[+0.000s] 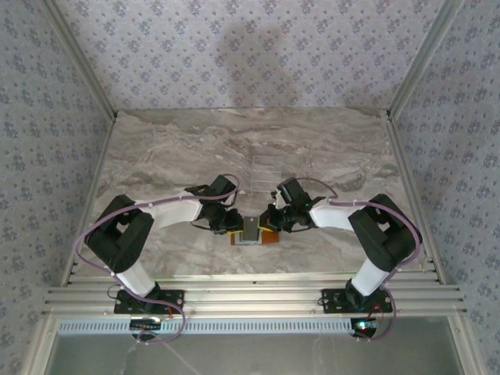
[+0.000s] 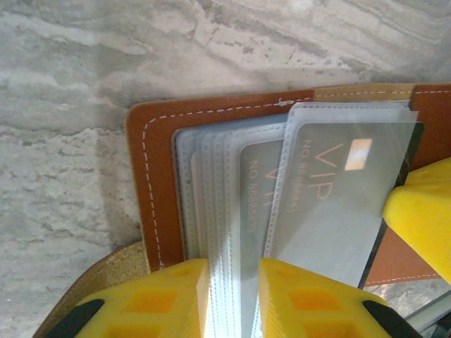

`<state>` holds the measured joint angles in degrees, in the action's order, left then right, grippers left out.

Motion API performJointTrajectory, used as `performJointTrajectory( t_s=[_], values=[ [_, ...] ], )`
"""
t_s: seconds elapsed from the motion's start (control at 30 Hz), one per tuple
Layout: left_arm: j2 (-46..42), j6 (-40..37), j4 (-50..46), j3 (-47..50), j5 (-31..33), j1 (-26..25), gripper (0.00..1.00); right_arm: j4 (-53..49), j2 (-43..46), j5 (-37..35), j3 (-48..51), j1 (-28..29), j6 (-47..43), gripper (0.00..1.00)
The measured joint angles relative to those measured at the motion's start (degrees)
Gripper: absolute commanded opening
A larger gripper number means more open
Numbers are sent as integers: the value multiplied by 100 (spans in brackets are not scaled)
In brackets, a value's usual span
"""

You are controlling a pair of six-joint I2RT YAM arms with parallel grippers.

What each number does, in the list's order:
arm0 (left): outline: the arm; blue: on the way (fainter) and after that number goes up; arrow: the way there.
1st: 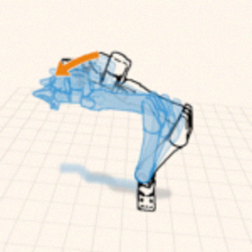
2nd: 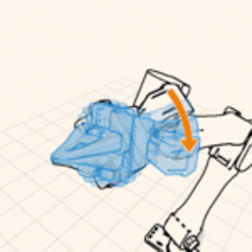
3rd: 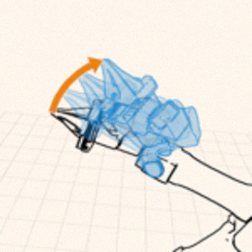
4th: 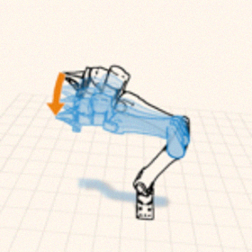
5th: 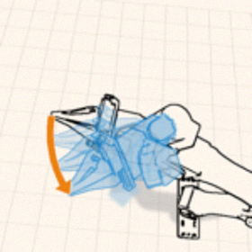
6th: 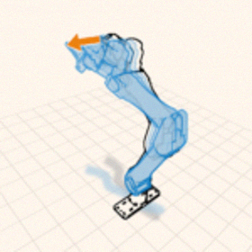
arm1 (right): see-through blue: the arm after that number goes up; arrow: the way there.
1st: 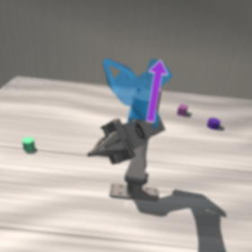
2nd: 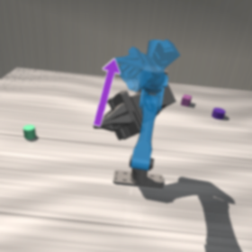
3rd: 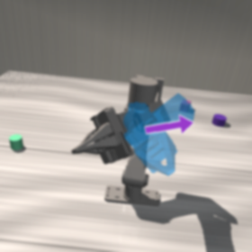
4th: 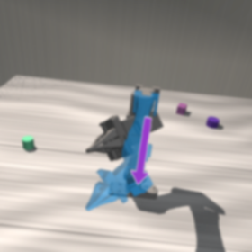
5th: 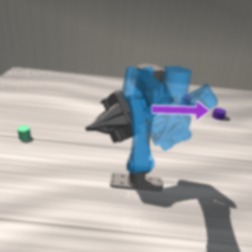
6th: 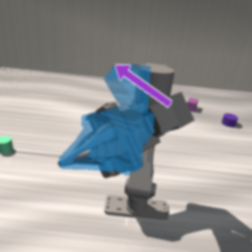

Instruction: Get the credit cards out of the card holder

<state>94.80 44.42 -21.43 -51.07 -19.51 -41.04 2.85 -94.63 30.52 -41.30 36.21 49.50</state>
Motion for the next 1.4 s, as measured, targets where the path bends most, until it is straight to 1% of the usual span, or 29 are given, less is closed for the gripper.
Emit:
performJointTrajectory(
  t_s=[0.37,0.63,0.73,0.83,0.93,1.4],
  values=[
    [26,-44,-57,-44,2,-7,26,-4,-11,22,-17,11,-17,6],
    [153,-155,-195,-205,94,-127,28,-9,-42,39,-22,11,-42,6],
    [208,-195,-295,-291,129,-144,25,-11,-44,39,-22,11,-42,6],
    [240,-245,-435,-369,240,-179,21,-9,-44,39,-24,15,-42,6],
    [297,-306,-610,-505,396,-251,20,-24,-44,39,-28,22,-44,6],
    [507,-433,-1069,-890,828,-474,19,-227,-37,-35,-98,20,-111,4]
  ],
)
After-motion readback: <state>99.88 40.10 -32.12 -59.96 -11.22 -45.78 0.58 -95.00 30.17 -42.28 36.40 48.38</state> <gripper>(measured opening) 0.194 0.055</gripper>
